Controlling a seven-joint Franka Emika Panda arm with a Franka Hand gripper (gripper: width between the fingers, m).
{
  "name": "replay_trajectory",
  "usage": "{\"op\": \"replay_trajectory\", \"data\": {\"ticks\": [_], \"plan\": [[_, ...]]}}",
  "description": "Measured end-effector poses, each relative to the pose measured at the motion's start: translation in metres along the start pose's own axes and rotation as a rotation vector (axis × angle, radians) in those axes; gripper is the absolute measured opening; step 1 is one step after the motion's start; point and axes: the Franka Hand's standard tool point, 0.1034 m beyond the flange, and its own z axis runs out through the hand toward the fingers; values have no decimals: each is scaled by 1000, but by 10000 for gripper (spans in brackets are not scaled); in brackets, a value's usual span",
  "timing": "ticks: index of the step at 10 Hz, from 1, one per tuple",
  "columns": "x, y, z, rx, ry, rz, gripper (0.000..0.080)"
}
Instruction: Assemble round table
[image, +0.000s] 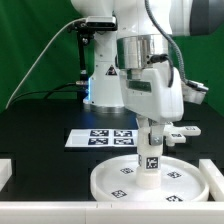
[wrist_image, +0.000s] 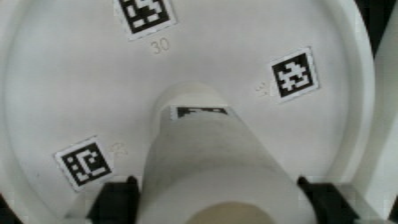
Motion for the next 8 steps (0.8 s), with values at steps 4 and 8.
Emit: {"op": "replay_trajectory", "data": {"ticks": [4, 8], "plan": [[8, 1, 1, 1, 3, -503, 638], [2, 2, 4, -1, -10, -887, 649]]}}
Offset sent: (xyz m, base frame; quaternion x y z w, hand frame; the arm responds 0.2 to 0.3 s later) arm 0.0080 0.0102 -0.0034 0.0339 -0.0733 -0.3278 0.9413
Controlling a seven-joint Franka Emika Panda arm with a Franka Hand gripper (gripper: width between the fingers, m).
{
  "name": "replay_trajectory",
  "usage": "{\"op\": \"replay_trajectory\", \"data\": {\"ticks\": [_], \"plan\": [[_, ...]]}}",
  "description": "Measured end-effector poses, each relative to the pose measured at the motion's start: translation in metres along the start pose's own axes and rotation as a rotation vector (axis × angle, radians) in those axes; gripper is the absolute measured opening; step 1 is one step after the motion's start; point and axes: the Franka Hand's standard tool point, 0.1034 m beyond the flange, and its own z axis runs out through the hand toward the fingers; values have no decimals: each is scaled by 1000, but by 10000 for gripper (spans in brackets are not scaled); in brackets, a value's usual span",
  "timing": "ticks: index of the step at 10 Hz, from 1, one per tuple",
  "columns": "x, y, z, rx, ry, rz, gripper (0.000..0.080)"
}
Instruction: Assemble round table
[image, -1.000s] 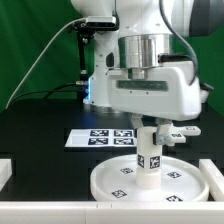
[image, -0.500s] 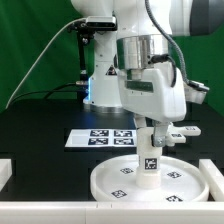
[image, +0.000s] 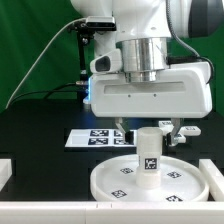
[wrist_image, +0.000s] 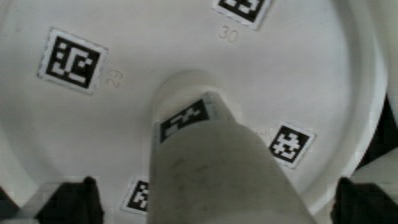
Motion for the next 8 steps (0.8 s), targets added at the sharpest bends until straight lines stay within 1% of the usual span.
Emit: {"op": "replay_trajectory", "data": {"ticks": [1, 4, 5, 6, 8], "plan": [[0, 0, 0, -1, 0, -58, 649], [-1, -4, -1, -37, -8, -644, 649], [-3, -5, -1, -44, -29, -747, 649], [-2, -3, -1, -45, -28, -746, 649], [0, 0, -1, -54, -32, -880, 649]]}}
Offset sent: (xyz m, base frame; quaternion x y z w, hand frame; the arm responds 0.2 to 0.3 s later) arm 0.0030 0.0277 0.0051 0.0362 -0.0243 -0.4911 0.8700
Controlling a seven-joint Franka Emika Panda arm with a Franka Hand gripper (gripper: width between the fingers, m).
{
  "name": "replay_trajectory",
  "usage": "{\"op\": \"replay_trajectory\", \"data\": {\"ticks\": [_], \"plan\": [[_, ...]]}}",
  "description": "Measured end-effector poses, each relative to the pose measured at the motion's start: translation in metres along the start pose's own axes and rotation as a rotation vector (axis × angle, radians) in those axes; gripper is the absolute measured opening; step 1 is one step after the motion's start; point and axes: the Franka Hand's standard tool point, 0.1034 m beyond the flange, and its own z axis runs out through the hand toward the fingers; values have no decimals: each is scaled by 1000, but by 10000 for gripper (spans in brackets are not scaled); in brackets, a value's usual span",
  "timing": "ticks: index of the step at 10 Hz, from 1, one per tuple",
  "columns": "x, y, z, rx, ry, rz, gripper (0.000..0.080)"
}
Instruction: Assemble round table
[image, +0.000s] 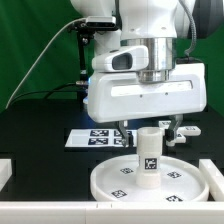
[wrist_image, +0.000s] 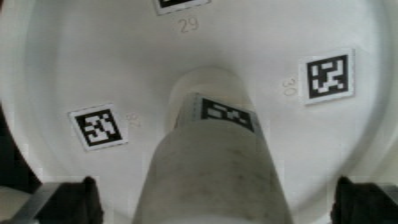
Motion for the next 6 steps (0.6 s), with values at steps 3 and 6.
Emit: {"op": "replay_trajectory", "data": {"ticks": [3, 6], "plan": [[0, 0, 0, 0, 0, 22, 540], [0, 0, 0, 2, 0, 230, 404]]}}
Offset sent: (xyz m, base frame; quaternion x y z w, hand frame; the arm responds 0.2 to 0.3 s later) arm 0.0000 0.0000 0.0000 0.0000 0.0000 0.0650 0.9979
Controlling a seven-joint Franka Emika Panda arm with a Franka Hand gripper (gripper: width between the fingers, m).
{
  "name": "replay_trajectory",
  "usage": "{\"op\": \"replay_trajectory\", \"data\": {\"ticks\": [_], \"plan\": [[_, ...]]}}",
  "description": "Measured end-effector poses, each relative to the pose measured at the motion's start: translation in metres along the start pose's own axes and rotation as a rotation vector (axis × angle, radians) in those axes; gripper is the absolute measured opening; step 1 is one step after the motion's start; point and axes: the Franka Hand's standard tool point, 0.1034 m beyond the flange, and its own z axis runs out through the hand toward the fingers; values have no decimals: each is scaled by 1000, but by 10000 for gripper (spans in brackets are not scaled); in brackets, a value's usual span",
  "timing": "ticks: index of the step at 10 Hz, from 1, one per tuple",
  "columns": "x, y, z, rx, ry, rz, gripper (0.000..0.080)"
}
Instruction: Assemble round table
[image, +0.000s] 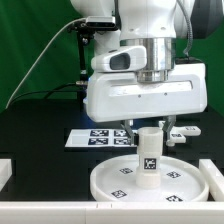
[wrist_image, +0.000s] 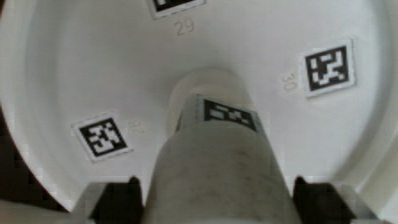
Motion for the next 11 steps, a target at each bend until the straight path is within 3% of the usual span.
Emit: {"op": "replay_trajectory", "data": {"ticks": [3, 6, 8, 11], "plan": [[-3, -2, 1, -32, 104, 337, 404], [-3, -1, 2, -8, 89, 866, 404], [-3, -2, 2, 34, 48, 1228, 404], [-1, -1, 1, 42, -15, 1385, 406]]}}
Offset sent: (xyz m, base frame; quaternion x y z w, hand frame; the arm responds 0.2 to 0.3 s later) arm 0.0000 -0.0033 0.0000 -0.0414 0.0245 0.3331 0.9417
